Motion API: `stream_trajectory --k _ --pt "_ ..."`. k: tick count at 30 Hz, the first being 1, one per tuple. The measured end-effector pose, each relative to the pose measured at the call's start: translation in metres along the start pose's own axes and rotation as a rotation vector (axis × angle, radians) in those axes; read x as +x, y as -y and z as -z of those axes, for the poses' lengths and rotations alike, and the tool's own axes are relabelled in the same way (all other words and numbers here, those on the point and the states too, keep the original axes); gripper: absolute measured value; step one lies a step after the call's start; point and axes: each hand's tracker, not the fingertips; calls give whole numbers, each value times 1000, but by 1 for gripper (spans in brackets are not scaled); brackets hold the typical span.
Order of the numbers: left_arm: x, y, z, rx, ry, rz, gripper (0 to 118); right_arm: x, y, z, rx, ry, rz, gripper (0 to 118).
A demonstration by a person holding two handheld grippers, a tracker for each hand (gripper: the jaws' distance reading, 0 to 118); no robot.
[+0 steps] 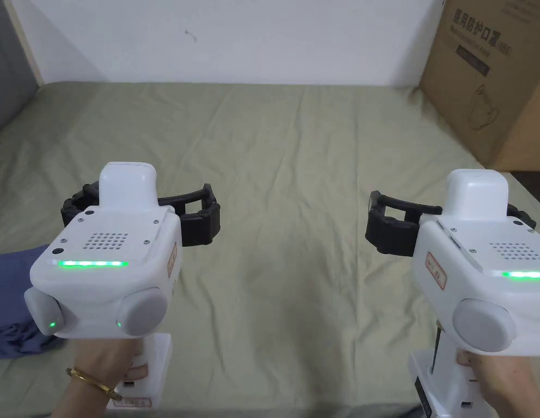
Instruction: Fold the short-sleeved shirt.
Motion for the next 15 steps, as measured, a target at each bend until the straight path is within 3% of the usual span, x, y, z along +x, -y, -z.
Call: stream_trajectory --k 15 --pt "3 1 -4 14 -4 12 118 -1 -1 -3 4 -10 -10 118"
